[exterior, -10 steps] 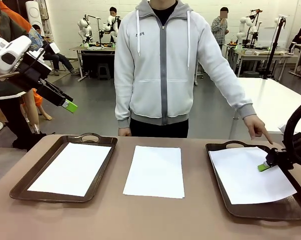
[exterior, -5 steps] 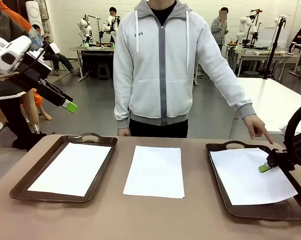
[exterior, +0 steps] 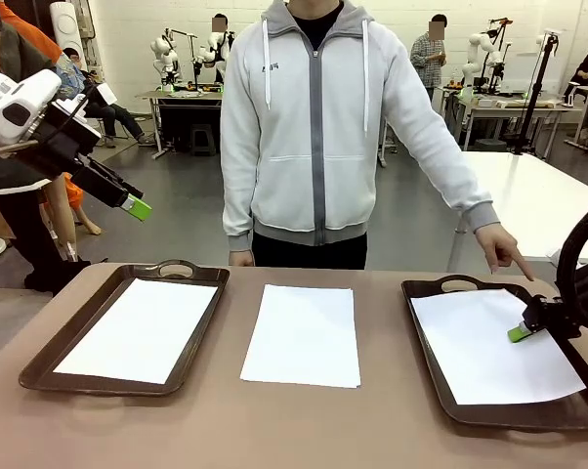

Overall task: Sort the A4 documents.
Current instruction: Place the A4 Paper in the designated Handle tray.

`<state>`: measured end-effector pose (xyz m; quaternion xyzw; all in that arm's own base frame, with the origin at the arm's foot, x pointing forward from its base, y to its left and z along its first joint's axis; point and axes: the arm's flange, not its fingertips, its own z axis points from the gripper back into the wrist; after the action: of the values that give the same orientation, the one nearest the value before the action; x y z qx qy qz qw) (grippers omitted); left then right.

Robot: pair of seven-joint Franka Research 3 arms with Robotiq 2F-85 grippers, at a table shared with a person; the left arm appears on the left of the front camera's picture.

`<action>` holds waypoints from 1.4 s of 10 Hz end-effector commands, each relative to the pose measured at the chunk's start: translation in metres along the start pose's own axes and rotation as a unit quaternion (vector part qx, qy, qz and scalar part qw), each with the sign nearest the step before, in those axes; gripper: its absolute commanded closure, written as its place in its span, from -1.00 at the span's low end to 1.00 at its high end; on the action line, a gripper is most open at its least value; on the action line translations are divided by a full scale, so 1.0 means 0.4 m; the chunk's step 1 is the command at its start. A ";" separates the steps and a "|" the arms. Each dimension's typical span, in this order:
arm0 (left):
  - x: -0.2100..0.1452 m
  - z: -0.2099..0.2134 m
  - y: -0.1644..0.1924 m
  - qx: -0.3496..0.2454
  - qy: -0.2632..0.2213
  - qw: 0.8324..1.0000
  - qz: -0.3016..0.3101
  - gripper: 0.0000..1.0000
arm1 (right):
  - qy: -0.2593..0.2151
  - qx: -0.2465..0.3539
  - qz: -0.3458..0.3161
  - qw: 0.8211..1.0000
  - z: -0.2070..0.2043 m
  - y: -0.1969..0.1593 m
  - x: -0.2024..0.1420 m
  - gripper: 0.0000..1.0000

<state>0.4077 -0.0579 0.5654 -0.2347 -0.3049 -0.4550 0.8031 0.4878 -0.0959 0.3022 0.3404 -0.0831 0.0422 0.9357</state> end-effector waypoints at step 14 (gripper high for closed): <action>-0.004 0.001 0.000 -0.002 -0.003 1.000 -0.009 -1.00 | -0.089 -0.193 -0.012 0.977 0.099 0.089 -0.044 -1.00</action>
<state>0.4077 -0.0578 0.5654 -0.2347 -0.3049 -0.4550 0.8031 0.4673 -0.0981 0.3517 0.1694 -0.1678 -0.0036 0.9711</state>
